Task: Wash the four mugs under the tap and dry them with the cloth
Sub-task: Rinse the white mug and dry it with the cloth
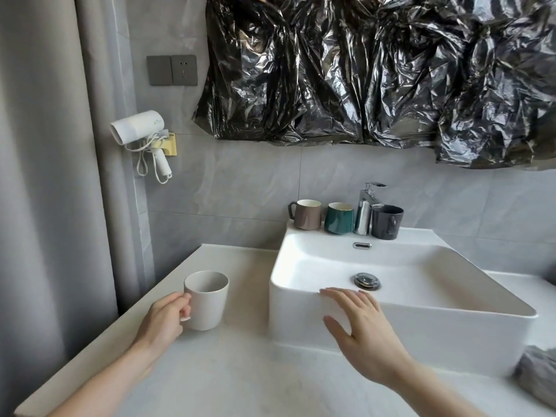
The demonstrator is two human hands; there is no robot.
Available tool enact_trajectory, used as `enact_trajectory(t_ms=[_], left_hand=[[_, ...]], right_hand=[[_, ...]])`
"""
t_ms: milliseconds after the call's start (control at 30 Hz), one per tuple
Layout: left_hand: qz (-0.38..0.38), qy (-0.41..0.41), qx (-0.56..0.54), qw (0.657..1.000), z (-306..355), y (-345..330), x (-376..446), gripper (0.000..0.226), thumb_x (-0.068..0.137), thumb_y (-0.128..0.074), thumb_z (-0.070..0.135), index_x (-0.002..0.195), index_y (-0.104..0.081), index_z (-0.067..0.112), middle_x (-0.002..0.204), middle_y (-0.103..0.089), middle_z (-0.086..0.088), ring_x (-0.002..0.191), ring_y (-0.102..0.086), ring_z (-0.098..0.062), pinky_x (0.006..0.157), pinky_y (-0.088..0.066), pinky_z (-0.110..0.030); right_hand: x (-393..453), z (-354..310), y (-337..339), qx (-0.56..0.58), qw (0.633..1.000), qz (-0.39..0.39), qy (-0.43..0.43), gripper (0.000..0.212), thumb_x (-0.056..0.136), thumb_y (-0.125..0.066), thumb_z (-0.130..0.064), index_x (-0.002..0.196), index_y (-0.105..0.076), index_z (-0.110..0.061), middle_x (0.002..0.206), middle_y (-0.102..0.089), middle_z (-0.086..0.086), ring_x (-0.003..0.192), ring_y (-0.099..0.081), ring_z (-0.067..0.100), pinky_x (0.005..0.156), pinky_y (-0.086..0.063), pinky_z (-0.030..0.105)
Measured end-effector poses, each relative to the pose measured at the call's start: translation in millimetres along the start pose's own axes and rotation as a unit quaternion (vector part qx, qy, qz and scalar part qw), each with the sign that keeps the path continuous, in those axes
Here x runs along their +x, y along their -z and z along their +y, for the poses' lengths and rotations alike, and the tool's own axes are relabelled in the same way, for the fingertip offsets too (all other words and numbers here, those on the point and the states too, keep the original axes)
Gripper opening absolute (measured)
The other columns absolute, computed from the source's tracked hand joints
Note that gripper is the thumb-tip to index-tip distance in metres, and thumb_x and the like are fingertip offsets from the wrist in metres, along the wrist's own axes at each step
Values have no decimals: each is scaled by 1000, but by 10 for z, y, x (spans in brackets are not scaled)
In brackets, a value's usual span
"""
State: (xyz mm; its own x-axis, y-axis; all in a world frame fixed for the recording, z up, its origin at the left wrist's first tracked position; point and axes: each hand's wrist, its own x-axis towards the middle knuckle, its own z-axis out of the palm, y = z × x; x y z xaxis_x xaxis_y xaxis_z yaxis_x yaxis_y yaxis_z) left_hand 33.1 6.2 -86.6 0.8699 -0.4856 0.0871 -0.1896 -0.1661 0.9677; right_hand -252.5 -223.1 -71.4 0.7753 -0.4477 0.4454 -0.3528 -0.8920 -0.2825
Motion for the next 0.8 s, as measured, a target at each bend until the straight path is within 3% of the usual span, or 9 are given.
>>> enact_trajectory(t_ms=[67,133,200,333,433,533,600,700,800], left_hand=[[-28,-26,-41,998,54,-14,-286,45,108,-50,15,63,-47,17,69,-48,-1,65,-32,-20,63,-24,-37],[-52,-38,-85,994,130,-76,-532,52,108,-48,12,56,-47,18,67,-47,-4,64,-35,-20,65,-27,-39],[-74,-25,-133,988,214,-186,-715,60,108,-47,11,48,-47,21,63,-45,-5,69,-38,-24,64,-30,-39],[-107,-18,-182,977,361,-513,-968,67,106,-49,8,40,-51,18,52,-46,-3,66,-44,-26,45,-44,-18],[-144,-28,-212,966,423,-781,-1086,53,105,-52,7,52,-58,11,53,-46,-4,51,-50,-14,43,-45,-14],[-178,-42,-227,957,482,-1030,-1163,34,105,-52,5,72,-54,-3,56,-45,-7,48,-48,-11,45,-47,-15],[-194,-48,-233,952,531,-1171,-1199,38,104,-52,4,67,-53,-1,57,-44,-7,49,-47,-10,46,-47,-15],[-210,-48,-235,948,602,-1322,-1239,55,103,-52,2,49,-54,13,56,-43,-6,48,-46,-9,46,-46,-16],[-211,-54,-221,951,640,-1392,-1247,45,103,-53,2,58,-52,4,57,-43,-7,49,-47,-10,46,-47,-17]], right_hand=[[-287,-4,70,71,997,12,-8,39,104,-52,-40,141,-48,-47,153,-35,-36,144,-27,-12,121,-17,17],[-590,23,168,129,991,20,-32,38,103,-56,-34,135,-51,-52,153,-34,-39,142,-33,-14,111,-35,20],[-871,100,282,140,989,28,-50,38,102,-59,-29,128,-54,-55,151,-37,-37,140,-40,-10,103,-43,22],[-1252,486,575,105,985,89,-106,37,99,-66,-20,120,-62,-50,144,-50,-31,136,-47,-7,105,-36,15],[-1420,907,776,68,973,151,-163,39,94,-71,-14,117,-65,-46,138,-56,-29,129,-53,-4,103,-39,18],[-1498,1439,927,5,951,190,-242,39,92,-73,-15,123,-64,-38,140,-56,-18,126,-57,16,101,-46,37],[-1493,1768,1026,-30,934,174,-312,48,92,-73,-24,137,-58,-27,150,-52,-4,137,-50,27,109,-42,41],[-1464,2146,1085,-41,913,76,-399,82,88,-74,-46,158,-36,-25,166,-34,0,151,-34,25,120,-33,41],[-1422,2343,1016,-32,903,-27,-428,98,86,-72,-60,164,-21,-28,171,-23,0,157,-23,22,126,-25,39]])
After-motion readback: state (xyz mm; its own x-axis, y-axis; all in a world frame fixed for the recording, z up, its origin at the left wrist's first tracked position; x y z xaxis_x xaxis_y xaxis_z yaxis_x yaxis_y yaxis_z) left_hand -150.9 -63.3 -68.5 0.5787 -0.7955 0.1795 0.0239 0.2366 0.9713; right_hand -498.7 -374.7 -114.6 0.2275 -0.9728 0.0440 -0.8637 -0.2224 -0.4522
